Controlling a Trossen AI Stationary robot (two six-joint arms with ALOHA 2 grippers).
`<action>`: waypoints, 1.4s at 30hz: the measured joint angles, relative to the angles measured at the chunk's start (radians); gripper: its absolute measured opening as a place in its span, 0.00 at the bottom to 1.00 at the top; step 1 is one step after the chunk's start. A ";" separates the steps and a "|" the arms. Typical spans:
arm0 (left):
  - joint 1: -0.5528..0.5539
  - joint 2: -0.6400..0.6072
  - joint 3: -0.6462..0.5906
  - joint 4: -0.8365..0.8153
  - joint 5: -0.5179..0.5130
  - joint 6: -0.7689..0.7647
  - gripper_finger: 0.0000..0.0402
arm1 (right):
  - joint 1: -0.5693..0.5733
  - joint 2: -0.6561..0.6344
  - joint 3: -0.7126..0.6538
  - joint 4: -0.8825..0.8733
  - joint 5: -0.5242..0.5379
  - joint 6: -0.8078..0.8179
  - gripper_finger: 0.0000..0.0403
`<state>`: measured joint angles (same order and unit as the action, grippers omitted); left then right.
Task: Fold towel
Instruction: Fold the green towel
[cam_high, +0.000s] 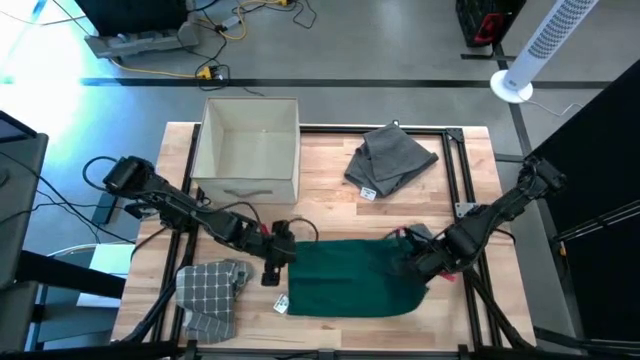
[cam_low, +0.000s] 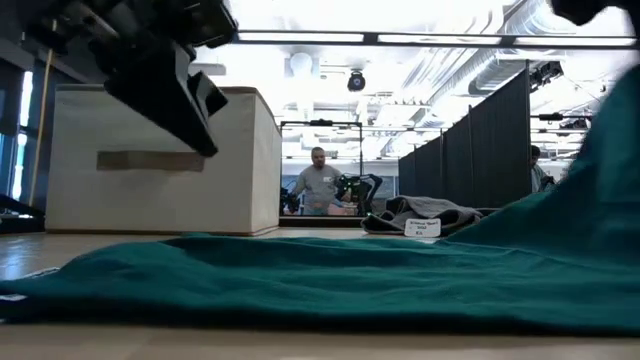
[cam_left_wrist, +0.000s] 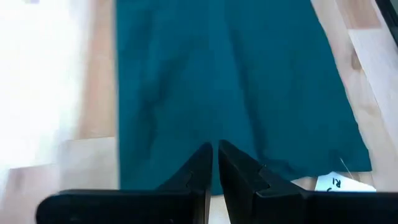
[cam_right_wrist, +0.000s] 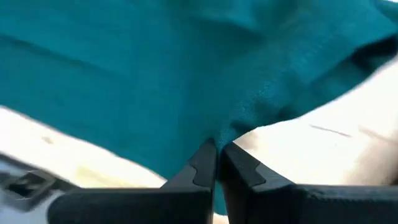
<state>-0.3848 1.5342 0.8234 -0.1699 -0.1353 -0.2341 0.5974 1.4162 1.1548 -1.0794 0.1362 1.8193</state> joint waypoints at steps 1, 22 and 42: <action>-0.002 0.016 0.000 0.013 0.010 -0.005 0.05 | -0.014 0.000 0.005 0.023 0.020 -0.023 0.00; -0.014 0.104 -0.144 0.168 -0.006 -0.192 0.05 | -0.217 0.092 0.011 0.634 0.026 -0.438 0.00; -0.014 0.104 -0.144 0.166 -0.006 -0.201 0.05 | -0.315 0.356 0.011 1.036 -0.222 -0.542 0.00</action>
<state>-0.3988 1.6379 0.6796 -0.0036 -0.1410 -0.4355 0.2827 1.7726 1.1658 -0.0438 -0.0858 1.2775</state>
